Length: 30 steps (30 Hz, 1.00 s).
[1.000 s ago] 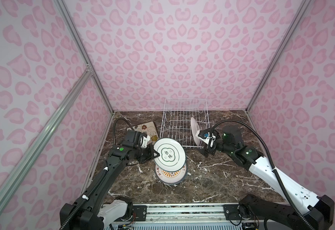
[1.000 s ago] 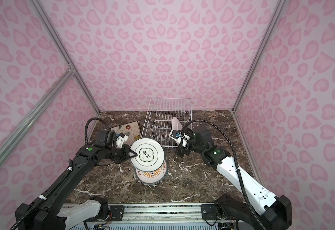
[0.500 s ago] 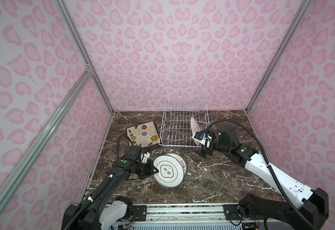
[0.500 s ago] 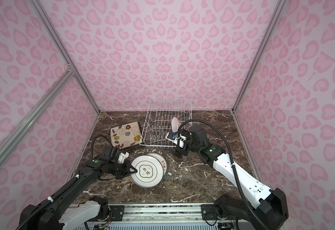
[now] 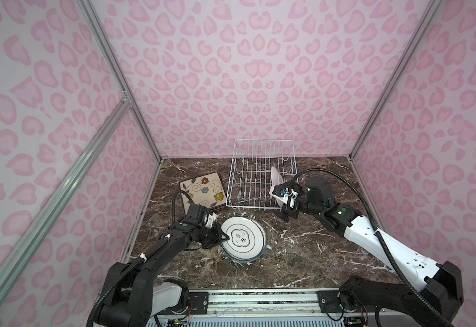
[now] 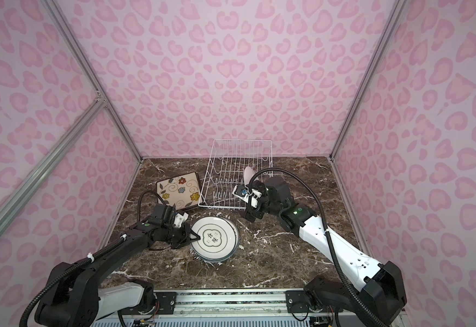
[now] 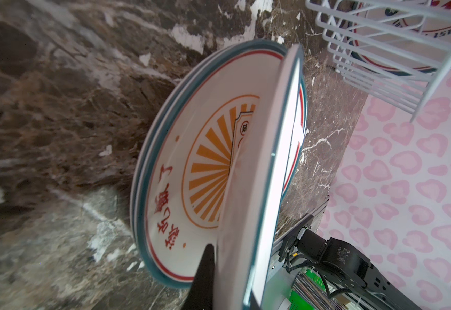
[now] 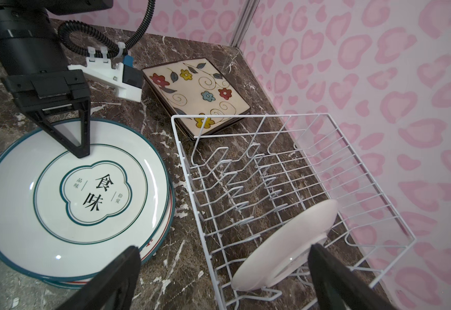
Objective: Unload the plates from the dish rack
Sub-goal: Place the plate among the plates.
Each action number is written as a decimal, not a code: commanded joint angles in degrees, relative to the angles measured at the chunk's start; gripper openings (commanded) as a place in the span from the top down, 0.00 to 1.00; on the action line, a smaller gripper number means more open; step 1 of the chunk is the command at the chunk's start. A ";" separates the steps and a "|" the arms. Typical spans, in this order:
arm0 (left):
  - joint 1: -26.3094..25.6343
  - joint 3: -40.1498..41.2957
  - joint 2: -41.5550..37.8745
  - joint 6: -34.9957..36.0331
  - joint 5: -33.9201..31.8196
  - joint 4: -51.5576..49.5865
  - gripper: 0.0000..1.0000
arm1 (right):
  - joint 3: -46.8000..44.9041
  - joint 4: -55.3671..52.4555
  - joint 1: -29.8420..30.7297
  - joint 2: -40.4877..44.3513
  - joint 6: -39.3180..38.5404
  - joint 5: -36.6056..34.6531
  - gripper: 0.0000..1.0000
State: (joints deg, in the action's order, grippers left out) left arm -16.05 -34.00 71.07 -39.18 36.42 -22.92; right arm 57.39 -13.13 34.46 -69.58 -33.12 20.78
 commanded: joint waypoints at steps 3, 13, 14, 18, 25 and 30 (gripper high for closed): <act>0.04 0.17 0.50 0.25 0.16 0.82 0.75 | -0.60 1.77 0.01 0.04 1.30 -1.97 0.01; 0.03 -3.93 1.26 3.12 -4.06 -7.95 0.23 | 0.14 2.05 0.05 -1.05 1.46 -1.87 0.01; 0.04 -4.39 1.27 3.12 -4.44 -8.65 0.20 | 0.27 1.94 0.00 -1.21 1.51 -1.88 0.01; 0.04 -6.08 1.70 3.61 -5.63 -10.24 0.10 | 0.10 2.05 0.00 -1.26 1.84 -1.79 0.01; -0.12 -6.52 3.85 3.37 -5.22 -8.52 0.07 | -0.18 1.53 0.05 -1.02 1.59 -2.48 0.01; -0.58 -6.60 5.30 1.57 -4.33 -5.58 0.08 | -0.58 1.61 0.06 -0.91 1.92 -2.76 0.01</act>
State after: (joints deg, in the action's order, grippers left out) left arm -16.34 -39.90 75.90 -36.42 31.29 -30.85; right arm 57.36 -12.75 34.48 -70.59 -31.83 18.87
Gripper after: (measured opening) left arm 0.925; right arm 0.992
